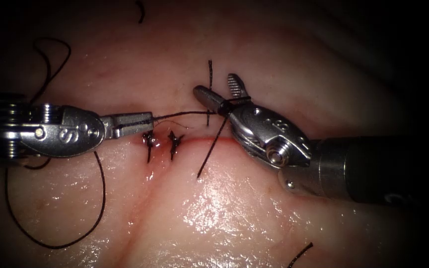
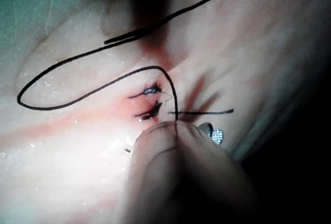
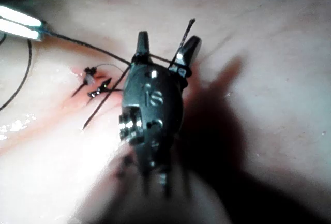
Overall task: Wound Closure
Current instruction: Use the right tool to grasp the tail of the suture
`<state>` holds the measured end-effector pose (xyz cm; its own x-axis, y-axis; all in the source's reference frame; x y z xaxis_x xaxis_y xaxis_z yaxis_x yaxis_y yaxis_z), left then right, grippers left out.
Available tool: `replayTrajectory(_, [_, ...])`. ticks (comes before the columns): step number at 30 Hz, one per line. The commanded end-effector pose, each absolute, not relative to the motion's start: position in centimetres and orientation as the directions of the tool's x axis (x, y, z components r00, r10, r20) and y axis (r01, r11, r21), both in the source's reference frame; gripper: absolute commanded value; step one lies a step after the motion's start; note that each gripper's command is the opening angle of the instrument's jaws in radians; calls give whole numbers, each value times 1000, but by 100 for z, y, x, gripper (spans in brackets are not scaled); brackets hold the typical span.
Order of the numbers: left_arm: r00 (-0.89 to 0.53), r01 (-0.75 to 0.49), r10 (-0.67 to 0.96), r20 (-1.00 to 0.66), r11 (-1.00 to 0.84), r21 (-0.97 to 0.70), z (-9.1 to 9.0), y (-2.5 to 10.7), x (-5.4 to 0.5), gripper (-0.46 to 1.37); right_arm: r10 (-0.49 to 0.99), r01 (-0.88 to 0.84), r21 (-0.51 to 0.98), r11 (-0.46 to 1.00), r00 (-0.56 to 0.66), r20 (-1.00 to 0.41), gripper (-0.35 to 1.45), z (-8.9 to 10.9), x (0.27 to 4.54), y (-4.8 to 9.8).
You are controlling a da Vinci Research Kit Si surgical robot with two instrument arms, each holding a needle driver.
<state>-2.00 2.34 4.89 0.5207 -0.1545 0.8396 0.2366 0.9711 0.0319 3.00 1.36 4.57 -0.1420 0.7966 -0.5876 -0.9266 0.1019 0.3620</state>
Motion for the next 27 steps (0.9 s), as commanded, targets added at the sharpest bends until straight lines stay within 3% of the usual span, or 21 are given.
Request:
replayTrajectory(1, [522,235,-148,840,972,25,489,234,-200,-35,799,-926,363,100,-142,-584,76,457,301,136])
replayTrajectory(5, [524,234,-149,839,972,26,493,236,-200,-35,822,-930,356,94,-129,-554,63,465,303,139])
replayTrajectory(19, [526,234,-158,836,972,37,507,240,-197,-35,851,-922,370,112,-103,-515,57,485,320,137])
replayTrajectory(23, [527,231,-157,835,972,37,510,240,-197,-35,852,-922,370,112,-103,-514,22,484,320,137])
replayTrajectory(26, [526,234,-162,835,971,41,511,241,-196,-35,852,-922,371,111,-103,-513,-35,482,321,137])
replayTrajectory(27, [526,234,-162,835,971,41,511,241,-196,-35,855,-919,383,91,-125,-503,-35,481,321,137])
